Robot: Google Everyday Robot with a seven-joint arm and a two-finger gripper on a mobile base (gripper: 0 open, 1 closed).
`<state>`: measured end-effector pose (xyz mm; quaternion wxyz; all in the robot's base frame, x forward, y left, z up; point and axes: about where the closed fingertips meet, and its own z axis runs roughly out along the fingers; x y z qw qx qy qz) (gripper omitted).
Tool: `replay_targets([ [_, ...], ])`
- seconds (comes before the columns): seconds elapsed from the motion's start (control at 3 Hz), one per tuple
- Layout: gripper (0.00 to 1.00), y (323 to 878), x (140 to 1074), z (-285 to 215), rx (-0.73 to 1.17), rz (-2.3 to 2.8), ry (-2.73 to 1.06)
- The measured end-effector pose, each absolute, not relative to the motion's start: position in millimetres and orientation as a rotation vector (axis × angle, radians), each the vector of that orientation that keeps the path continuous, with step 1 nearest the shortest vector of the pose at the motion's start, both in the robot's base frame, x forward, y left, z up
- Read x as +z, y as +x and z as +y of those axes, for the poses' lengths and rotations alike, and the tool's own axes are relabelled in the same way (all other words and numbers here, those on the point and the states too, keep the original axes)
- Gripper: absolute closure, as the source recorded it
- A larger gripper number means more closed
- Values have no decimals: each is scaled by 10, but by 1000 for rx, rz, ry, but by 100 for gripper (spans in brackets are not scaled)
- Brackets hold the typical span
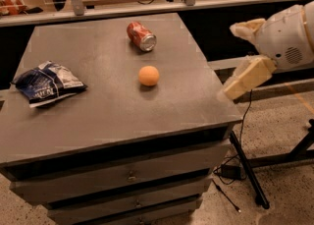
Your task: Pick orange
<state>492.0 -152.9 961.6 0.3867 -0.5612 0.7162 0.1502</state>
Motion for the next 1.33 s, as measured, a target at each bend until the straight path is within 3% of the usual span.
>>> replay_targets([
  [0.67, 0, 4937, 9634, -392, 768, 1556, -1388],
  [1.33, 0, 5080, 9430, -73, 841, 1572, -1351],
])
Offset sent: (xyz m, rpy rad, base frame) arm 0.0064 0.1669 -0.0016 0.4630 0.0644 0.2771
